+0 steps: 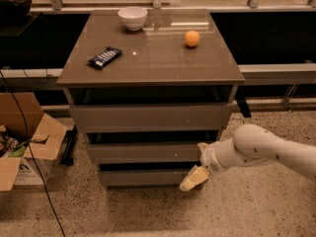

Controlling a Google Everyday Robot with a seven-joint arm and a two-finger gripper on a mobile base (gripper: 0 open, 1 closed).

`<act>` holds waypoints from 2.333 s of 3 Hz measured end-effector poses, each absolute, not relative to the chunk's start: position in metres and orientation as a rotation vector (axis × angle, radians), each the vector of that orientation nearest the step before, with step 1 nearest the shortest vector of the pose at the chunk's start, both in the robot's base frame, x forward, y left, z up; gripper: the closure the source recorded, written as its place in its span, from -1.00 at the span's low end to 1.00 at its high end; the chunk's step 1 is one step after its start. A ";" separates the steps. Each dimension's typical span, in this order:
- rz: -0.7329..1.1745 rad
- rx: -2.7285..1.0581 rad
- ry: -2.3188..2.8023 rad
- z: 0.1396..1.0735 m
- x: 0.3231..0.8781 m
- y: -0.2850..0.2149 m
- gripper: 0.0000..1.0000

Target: Open middle drawer

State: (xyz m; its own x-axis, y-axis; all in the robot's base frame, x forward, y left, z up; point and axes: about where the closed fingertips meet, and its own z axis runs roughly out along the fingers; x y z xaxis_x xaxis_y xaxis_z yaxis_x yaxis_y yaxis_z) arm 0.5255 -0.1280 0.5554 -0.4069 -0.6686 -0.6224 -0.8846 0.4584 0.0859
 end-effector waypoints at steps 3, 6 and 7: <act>0.538 -1.270 2.219 0.532 0.548 -0.119 -1.00; 0.481 -1.120 2.156 0.479 0.615 -0.111 -1.00; 0.498 -1.089 2.153 0.461 0.639 -0.113 -1.00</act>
Offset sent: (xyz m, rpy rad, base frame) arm 0.0115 0.0019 -0.0152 -0.0111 0.0334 0.0043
